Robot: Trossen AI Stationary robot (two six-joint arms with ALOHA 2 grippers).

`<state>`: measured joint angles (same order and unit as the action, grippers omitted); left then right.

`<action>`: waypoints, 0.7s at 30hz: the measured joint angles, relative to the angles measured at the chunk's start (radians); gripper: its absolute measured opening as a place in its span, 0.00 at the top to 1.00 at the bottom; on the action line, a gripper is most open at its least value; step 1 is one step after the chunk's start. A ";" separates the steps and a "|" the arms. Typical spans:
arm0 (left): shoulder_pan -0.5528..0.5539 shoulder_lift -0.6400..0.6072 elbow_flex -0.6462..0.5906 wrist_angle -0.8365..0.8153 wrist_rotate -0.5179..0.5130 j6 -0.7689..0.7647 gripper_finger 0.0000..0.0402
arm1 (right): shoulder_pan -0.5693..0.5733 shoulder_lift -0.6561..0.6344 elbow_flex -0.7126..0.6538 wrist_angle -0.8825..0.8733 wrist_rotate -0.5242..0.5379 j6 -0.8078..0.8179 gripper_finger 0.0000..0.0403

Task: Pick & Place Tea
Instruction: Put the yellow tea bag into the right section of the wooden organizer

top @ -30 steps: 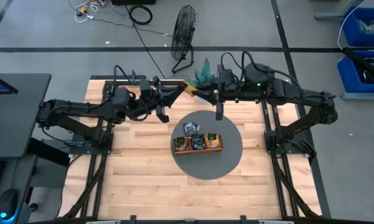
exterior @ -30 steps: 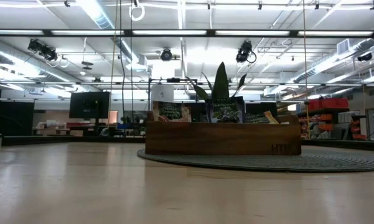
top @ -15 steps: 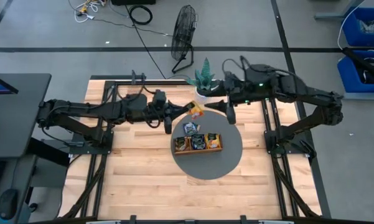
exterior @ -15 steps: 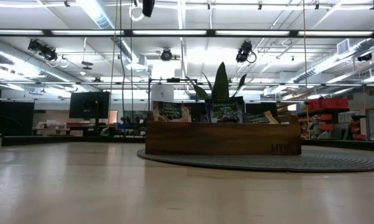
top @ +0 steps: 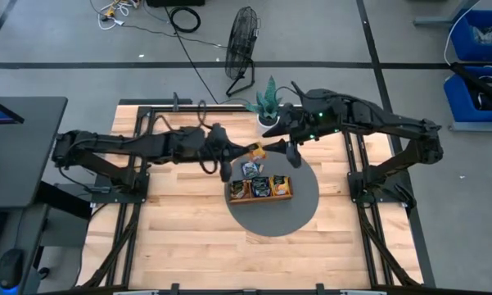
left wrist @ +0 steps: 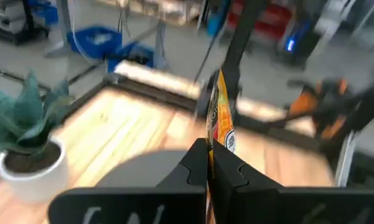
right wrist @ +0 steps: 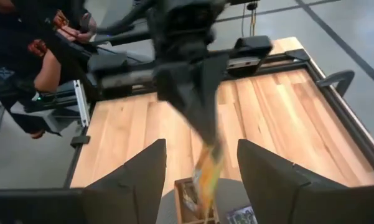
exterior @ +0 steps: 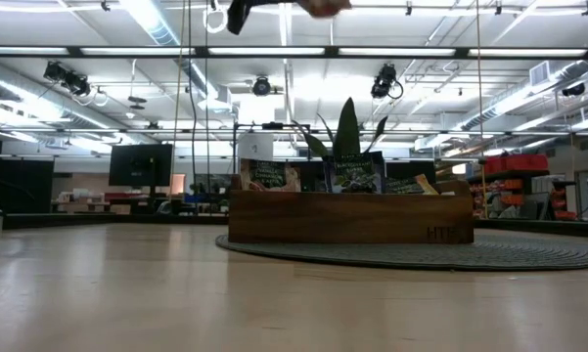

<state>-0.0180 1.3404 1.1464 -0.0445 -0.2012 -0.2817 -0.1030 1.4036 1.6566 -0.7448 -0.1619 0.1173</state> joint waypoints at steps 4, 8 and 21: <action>-0.009 0.091 0.121 -0.180 0.001 0.060 1.00 | -0.027 0.000 0.000 -0.028 -0.038 0.022 0.49; -0.007 0.193 0.274 -0.345 -0.005 0.137 1.00 | -0.036 0.012 0.000 -0.101 -0.064 0.032 0.49; -0.005 0.330 0.474 -0.463 -0.008 0.236 1.00 | -0.035 0.079 0.000 -0.282 -0.029 -0.025 0.49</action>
<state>-0.0231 1.6699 1.6204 -0.5073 -0.2089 -0.0461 -0.1379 1.4824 1.6566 -1.0273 -0.1909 0.0925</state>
